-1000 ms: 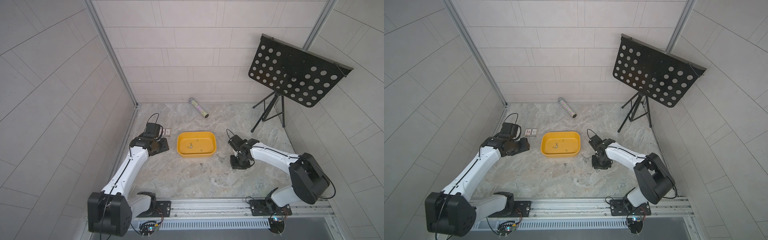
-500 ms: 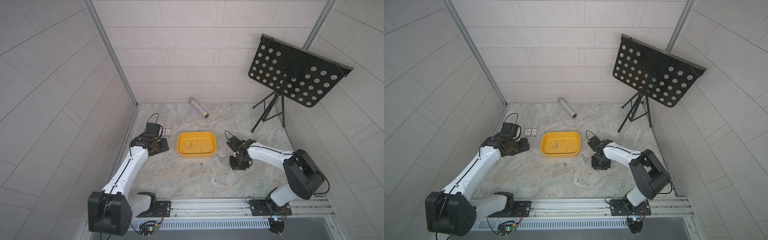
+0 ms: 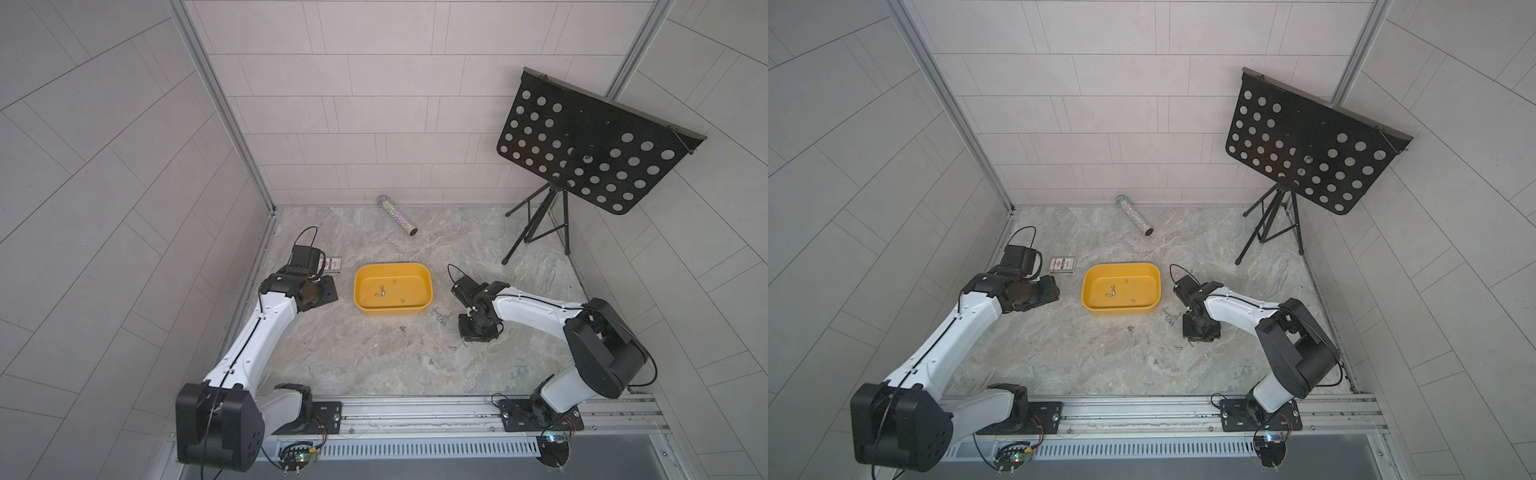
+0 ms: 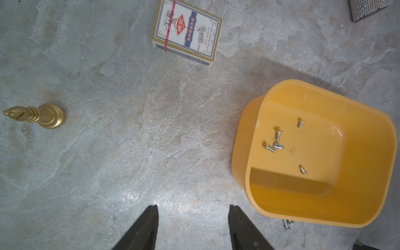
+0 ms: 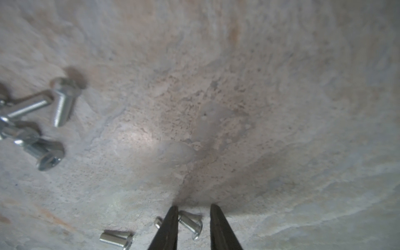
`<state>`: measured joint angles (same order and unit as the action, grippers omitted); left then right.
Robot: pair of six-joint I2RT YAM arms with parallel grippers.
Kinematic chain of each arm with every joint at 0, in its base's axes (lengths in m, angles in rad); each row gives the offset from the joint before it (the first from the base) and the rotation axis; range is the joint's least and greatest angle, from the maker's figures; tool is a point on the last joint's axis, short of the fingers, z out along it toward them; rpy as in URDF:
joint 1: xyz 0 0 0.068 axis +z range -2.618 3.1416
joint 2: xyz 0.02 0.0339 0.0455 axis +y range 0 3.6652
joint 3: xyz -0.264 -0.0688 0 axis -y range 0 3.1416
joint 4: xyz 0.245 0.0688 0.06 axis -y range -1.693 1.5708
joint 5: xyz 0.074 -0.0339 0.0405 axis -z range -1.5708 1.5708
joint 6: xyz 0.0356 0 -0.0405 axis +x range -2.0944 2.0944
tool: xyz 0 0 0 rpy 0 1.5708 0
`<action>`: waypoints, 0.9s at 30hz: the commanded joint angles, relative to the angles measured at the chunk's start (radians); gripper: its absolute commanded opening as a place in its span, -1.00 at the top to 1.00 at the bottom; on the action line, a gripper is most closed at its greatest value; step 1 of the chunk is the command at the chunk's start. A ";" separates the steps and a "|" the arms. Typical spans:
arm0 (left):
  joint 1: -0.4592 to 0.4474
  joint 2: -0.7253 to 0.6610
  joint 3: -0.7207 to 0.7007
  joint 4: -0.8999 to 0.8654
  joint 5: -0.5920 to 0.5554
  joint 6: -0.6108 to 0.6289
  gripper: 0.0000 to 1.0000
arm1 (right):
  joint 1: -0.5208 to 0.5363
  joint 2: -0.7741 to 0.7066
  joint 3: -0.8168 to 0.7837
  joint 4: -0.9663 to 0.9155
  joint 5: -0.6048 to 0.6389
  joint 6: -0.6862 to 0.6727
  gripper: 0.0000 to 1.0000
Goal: Put the screws on the desktop into the storage box
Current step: Pick up the screw from the center of the board.
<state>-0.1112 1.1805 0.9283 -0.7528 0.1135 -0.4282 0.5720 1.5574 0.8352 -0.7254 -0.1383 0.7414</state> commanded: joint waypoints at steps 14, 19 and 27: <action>0.010 0.004 -0.008 -0.005 0.012 0.014 -0.19 | 0.034 0.004 -0.039 -0.007 0.019 0.036 0.40; 0.009 0.001 -0.008 -0.006 0.011 0.013 -0.19 | 0.041 0.002 -0.042 -0.010 0.012 0.040 0.32; 0.011 0.001 -0.009 -0.006 0.014 0.014 -0.19 | 0.052 0.012 -0.054 0.001 0.003 0.044 0.46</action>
<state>-0.1070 1.1805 0.9283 -0.7528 0.1291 -0.4278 0.6098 1.5497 0.8246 -0.7101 -0.1074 0.7727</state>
